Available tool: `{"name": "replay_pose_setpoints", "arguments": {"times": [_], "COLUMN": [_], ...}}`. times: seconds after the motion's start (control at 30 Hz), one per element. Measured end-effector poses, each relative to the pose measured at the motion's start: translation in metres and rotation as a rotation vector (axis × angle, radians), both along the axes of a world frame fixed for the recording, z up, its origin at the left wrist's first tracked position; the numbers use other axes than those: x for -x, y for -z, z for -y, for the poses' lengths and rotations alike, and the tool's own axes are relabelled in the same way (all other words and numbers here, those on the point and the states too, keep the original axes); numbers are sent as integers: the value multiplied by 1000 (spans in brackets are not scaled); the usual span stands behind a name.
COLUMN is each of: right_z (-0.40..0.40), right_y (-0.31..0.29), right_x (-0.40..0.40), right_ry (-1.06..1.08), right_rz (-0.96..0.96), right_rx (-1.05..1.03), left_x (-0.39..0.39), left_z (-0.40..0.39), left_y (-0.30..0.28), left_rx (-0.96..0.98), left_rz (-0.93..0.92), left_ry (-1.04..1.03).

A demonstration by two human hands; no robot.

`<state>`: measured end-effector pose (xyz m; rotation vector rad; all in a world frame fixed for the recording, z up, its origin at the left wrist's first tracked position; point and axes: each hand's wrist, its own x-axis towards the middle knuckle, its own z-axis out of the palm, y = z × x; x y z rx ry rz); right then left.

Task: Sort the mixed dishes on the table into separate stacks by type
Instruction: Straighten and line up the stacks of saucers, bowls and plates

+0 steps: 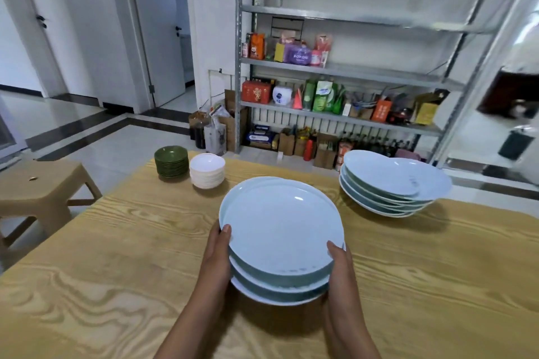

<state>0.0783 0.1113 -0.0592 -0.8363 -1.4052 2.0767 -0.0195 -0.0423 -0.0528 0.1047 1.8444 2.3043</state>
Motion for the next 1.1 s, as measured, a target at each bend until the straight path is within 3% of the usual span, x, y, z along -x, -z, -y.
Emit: {"name": "replay_pose_setpoints", "arguments": {"times": [0.5,0.83,1.1], "right_z": [-105,-139,-139], "right_y": [4,7,8], "right_x": [128,173,168], "right_ry": [67,134,158], "right_rz": [138,12,28], "right_rx": [-23,98,33], "left_x": [153,183,184], "left_z": [-109,-155,-161], "left_y": [16,6,9], "left_rx": [32,-81,-142], "left_rz": [135,154,198], "left_ry": [40,73,47]}}
